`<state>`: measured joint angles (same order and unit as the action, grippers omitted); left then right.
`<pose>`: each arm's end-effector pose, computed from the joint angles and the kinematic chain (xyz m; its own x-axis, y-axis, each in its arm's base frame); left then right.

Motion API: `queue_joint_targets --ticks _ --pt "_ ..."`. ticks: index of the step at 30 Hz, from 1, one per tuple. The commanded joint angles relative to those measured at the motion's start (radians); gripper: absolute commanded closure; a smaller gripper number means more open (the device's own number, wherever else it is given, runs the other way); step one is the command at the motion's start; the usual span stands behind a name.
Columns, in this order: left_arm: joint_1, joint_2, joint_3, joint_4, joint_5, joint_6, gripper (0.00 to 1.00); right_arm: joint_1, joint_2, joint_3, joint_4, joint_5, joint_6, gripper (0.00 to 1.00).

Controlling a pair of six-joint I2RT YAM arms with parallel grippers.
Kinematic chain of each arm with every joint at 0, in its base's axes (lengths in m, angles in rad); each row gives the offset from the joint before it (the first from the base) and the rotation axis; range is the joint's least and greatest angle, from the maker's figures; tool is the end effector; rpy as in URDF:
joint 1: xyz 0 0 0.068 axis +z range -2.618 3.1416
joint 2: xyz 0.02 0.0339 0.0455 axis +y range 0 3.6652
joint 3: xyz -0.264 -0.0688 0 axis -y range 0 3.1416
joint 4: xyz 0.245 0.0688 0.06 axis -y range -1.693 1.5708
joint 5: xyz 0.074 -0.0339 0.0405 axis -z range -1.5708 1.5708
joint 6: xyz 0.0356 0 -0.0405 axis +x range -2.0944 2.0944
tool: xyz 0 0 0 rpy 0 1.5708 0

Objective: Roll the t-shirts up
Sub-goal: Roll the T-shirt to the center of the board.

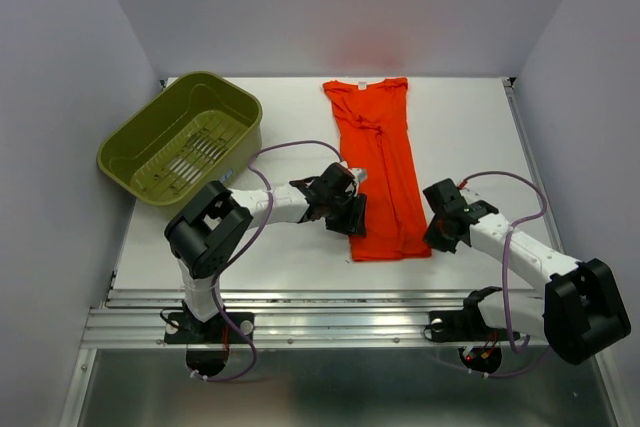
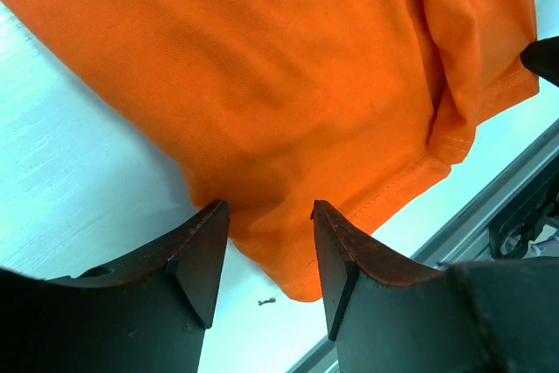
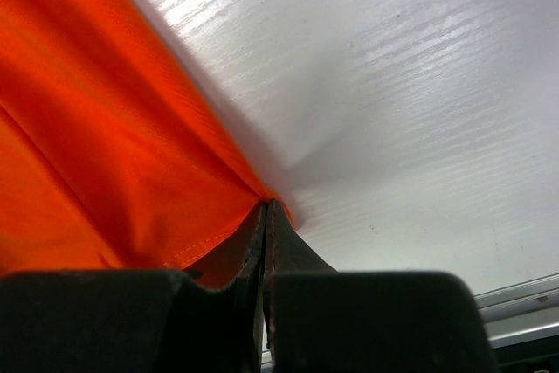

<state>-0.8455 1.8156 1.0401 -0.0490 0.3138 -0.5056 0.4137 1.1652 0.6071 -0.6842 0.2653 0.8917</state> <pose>0.2400 -0.2873 0.1618 -0.8382 0.2510 -0.4842 0.5084 0.6809 -0.5271 0.1781 0.0680 0.1747 -0.7860 0.4750 -0.3957 0.4794 0.8724 0.0952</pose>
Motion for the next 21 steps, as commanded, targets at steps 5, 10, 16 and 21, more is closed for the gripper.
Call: queue_joint_targets --ticks 5,10,16,21 --pt "-0.004 0.013 -0.064 -0.195 -0.091 0.052 0.44 0.007 -0.004 0.025 -0.029 0.019 -0.011 0.99" --pt "-0.004 -0.024 -0.032 -0.235 -0.096 0.056 0.44 0.007 0.031 0.037 -0.025 -0.041 -0.036 0.74" --pt "-0.004 -0.113 0.049 -0.325 -0.117 0.062 0.43 0.007 -0.028 0.098 -0.041 -0.058 -0.051 0.53" --pt "0.005 -0.136 0.126 -0.345 -0.102 0.061 0.43 0.007 0.004 0.151 0.066 -0.176 -0.079 0.7"
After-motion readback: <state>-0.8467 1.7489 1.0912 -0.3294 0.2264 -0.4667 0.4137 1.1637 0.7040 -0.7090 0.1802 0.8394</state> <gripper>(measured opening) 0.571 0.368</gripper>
